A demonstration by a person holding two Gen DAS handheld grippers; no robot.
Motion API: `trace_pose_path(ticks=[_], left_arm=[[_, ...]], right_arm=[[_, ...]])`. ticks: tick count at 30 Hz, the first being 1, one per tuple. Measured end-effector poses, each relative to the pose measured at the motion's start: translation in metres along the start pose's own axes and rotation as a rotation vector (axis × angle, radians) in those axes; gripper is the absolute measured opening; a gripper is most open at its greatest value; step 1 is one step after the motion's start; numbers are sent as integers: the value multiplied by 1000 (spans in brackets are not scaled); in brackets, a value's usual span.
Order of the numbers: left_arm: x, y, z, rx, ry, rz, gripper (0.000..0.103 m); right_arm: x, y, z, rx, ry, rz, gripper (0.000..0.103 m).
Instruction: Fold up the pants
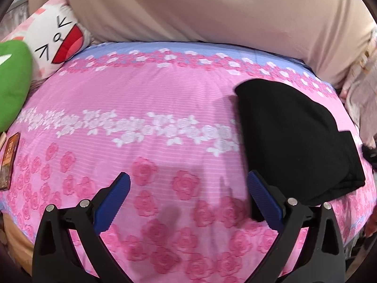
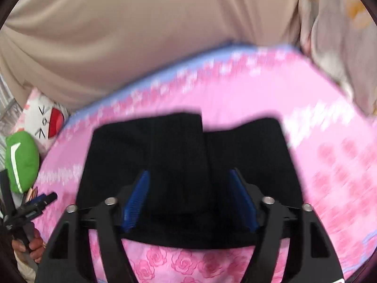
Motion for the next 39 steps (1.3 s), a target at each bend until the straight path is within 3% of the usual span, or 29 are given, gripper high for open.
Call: trace_pose_path(ticks=[2,5,9,16,18,19,20,23,27,30,34,36,39], left_arm=[[1,12,0,9,-1,28,97],[4,16,-2,14,-7,38,97],[7,2,-3,20,-12,-1,97],[4,-13,-1,42,-3,-36,97],[5,-10,0,55,-3,-31,97],[5,-9,-1,59,-3,-29,97],[6,-7,-2,67,-2,-27,97],[9,-2,-6,71,0,-12,97],[14,5,-7,63,-12,5,97],[13,11,-8,58,-3,18,97],[14,14,1,55,-29,15,97],[15,12,0,42,-32,17,97],[13,1,-9,19,-14,8,97]], right_arm=[[9,-1,12,5,-26,7,70],[22,-11,9,88,-25,-19,71],[36,-24,-35,173,86,-17,73],[52,-2,-133,354,294,-17,77],[46,21,-144,381,314,42,64],[43,37,-143,365,310,101,42],[41,54,-138,368,312,140,29],[41,119,-107,392,264,261,26],[25,195,-84,312,218,475,23],[22,208,-89,209,193,512,20],[66,169,-26,164,53,435,19],[86,135,12,37,-41,427,19],[90,65,25,-157,-51,344,27]])
Point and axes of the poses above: each gripper's, at about its wrist camera, not at the fingertips, and z roughly against the way its jaws point, y to its left, x to its top, the point moved 6 cm from there along -z, roughly the way its jaws point
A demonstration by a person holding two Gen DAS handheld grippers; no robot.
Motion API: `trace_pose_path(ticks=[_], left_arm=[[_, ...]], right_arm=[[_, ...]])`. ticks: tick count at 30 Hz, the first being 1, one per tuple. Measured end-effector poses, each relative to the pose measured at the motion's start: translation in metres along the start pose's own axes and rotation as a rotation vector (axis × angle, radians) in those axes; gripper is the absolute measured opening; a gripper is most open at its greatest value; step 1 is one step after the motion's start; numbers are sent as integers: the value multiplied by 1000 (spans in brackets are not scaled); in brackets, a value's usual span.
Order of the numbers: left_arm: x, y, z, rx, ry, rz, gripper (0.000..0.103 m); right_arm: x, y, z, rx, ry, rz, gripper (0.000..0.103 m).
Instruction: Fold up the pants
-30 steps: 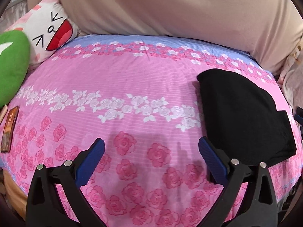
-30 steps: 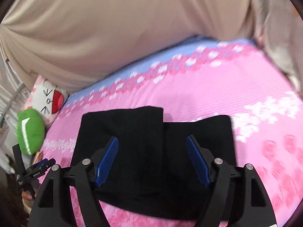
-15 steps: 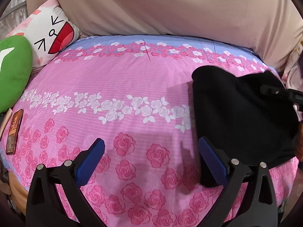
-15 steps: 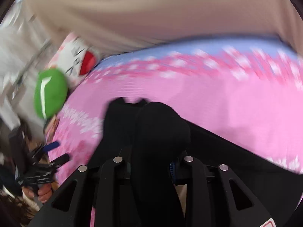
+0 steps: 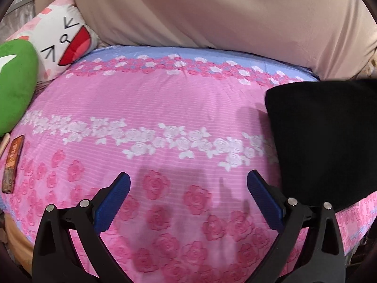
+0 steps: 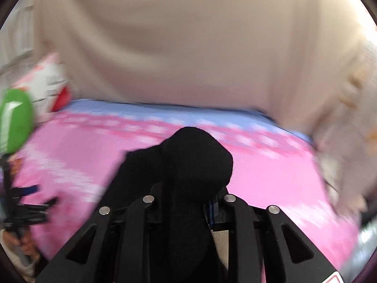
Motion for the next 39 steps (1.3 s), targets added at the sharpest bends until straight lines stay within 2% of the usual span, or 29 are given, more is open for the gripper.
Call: trace_pose_path(ticks=[2,3,4,5,7,8,10,11,15,17,20,22,23,24,25,26,30,31,33,34,36,37,38,39], left_arm=[[-3,-15,-7,-29,21,-11,97],[-5,-24,-9,-57,37,-18,97],[-6,-31,-10,-79,48,-23,97],[-8,-39,-11,-108,63,-30,97],[-8,-55,-11,-151,79,-36,97],[-8,-60,-12,-164,82,-35,97],[-7,-74,-16,-203,90,-33,97],[-7,-83,-21,-225,102,-30,97],[-11,-121,-48,-294,178,-41,97],[-13,-134,-59,-300,205,-39,97],[-13,-144,-67,-302,203,-19,98],[-12,-146,-73,-376,226,16,96],[-10,-145,-76,-413,227,29,89],[-7,-144,-75,-437,205,29,47],[-5,-144,-74,-482,209,35,36],[-1,-138,-71,-480,210,51,20],[14,-114,-44,-535,174,35,17],[17,-106,-37,-517,155,25,17],[25,-73,-13,-430,73,7,17],[28,-61,-4,-408,54,12,17],[29,-19,9,-317,38,32,19],[27,-7,8,-275,44,27,22],[19,10,2,-192,56,17,27],[9,23,-7,-102,73,5,28]], right_arm=[[-33,-41,-31,-108,100,-24,65],[-55,-63,-51,-158,156,-58,65],[-83,-89,-66,-199,236,-138,60],[-96,-102,-65,-160,254,-220,57],[-107,-114,-47,-44,178,-329,57],[-112,-120,-33,-17,136,-360,62],[-122,-123,-23,-17,122,-377,72],[-129,-127,-21,-1,124,-393,75],[-152,-132,-36,63,189,-437,76],[-162,-127,-44,121,203,-464,76],[-172,-115,-57,193,233,-482,76],[-178,-110,-66,251,234,-527,78],[-178,-108,-69,262,213,-552,73],[-175,-105,-68,256,203,-540,69],[-171,-101,-66,251,193,-529,52],[-166,-96,-61,254,176,-528,38],[-124,-58,-29,320,95,-459,34],[-116,-46,-23,347,85,-438,33],[-97,-9,-15,449,73,-399,33],[-94,3,-13,466,71,-380,33],[-91,34,-14,516,78,-357,33],[-95,43,-21,529,96,-362,35],[-103,51,-33,526,128,-357,38],[-117,56,-50,476,170,-341,42]])
Point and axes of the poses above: each gripper's, at about its wrist camera, not at the fingertips, and z roughly against the way its jaws point, y to its left, x to its top, the point moved 6 cm from there along -z, roughly the way its jaws point
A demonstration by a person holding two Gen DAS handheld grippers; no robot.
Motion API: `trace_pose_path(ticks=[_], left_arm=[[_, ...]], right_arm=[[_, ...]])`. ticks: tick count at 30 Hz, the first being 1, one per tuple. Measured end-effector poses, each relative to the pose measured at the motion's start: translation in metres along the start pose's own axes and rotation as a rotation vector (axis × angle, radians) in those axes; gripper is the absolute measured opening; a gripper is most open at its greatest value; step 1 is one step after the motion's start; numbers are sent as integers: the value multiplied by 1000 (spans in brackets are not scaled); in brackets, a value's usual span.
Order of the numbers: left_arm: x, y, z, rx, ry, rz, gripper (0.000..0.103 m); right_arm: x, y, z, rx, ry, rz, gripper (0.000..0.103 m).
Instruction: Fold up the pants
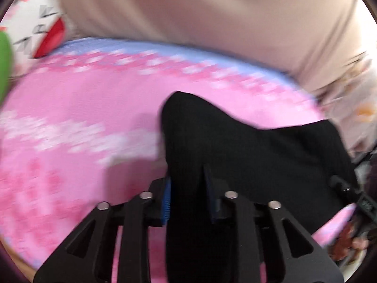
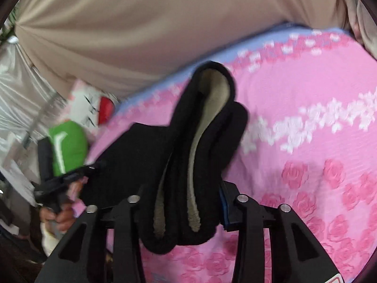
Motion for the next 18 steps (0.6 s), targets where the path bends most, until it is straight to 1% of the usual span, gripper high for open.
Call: trace_pose_path(ticks=[1,2,3,4,5,6,7,8,9,10,11,13,14,15,16,17,18], left_arm=[[-7,9,-6,80,8,-2,27],[-17,21,-9,186,11,-9,26],[-21,27,-6,208,4,-11,27],[-24,30,0,195,-6,-4,27],[-25,29,7,160,-20,13,31],[-24,26,15,133,-39,16,37],[-21,18,25,121,-75,7,40],[-17,7,29,129,-105,-12,47],[-16,-3,34,139,-132,-40,59],[-14,-14,37,146,-157,-73,66],[-13,-28,39,155,-181,-107,76],[-17,-46,34,165,-191,-156,77],[-16,-52,31,168,-190,-167,77],[-19,-56,27,178,-184,-175,77],[-23,-57,19,196,-169,-178,77],[-25,-53,12,206,-155,-178,77],[-29,-51,6,216,-139,-175,77]], right_arm=[[-9,-10,-12,-71,26,-9,47],[-17,-22,-19,-133,55,-28,52],[-21,-27,-15,-126,43,-64,53],[-20,-27,-6,-117,19,-88,53],[-13,-24,10,-162,-23,-79,57],[-7,-21,21,-209,-53,-54,58],[3,-14,30,-258,-89,-11,62],[11,-6,35,-273,-109,28,72],[22,3,34,-266,-118,60,75],[28,8,28,-261,-115,73,77],[34,11,19,-263,-106,87,77],[52,1,-11,-286,-49,109,77],[59,-5,-25,-299,-22,108,72],[61,-14,-41,-302,16,101,56],[61,-16,-52,-267,57,86,10],[59,-14,-60,-187,88,45,6],[66,-2,-55,-198,60,65,5]])
Point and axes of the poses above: each gripper's, at about its wrist camera, not at the fingertips, and z roughly against the way its jaws point, y to its left, x to its top, the point moved 6 cm from there along -z, roughly the way its jaws point
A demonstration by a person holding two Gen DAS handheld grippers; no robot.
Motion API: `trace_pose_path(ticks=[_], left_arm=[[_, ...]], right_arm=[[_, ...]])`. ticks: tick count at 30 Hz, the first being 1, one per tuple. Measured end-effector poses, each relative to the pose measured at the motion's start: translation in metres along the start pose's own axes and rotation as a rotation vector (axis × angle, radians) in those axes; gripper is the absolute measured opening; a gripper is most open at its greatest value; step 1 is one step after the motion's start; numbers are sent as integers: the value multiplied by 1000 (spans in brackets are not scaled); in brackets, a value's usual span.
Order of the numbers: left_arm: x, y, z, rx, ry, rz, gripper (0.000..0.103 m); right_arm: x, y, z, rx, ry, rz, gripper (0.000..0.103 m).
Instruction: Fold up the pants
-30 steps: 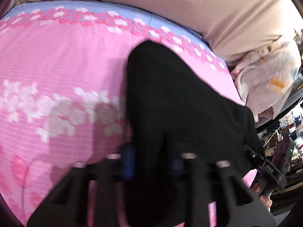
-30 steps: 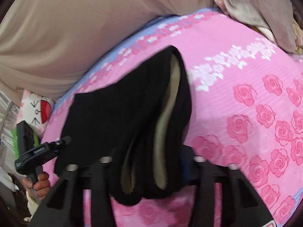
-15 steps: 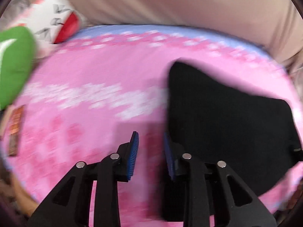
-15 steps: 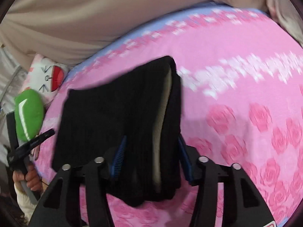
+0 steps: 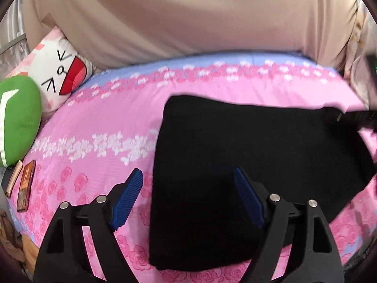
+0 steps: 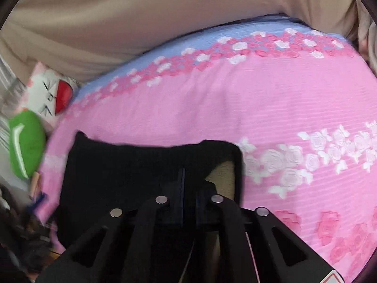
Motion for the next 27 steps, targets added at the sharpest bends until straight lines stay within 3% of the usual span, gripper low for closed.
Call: trace_pose_path(ticks=[2,5,6,9,13,15,19,22,25,27], left_arm=[[-5,4,-10,-10,17,20,79],[-9,9,-15,-10,3,25,87],[-9,10,-17,-8,-4,25,90],[-10,12,-24,-40,0,47,92],[-8,24,-15,-62,-6,68,91],[-7,36,-7,-53,-24,93,90],[-5,63,-4,-8,-22,136,90],[-6,81,-5,1,-12,184,90],[-8,98,-1,49,-12,204,90],[-9,111,4,71,-19,225,90]], right_arm=[[12,22,18,-44,-69,83,5],[25,43,31,-55,-127,106,5],[25,39,20,-107,-112,118,5],[12,8,-30,-272,17,110,23],[6,22,28,-235,-147,56,26],[-4,31,53,-215,-178,89,26],[-45,53,59,-104,-92,139,26],[-83,51,17,-143,33,200,25],[-78,56,21,-161,11,190,26],[-60,89,32,-23,-21,215,26]])
Point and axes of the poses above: each gripper's, at about its wrist camera, not at the fingertips, and z roughly against the way its jaws point, y to its left, x to its top, the point moved 6 cm from there along -z, roughly the way its jaws point
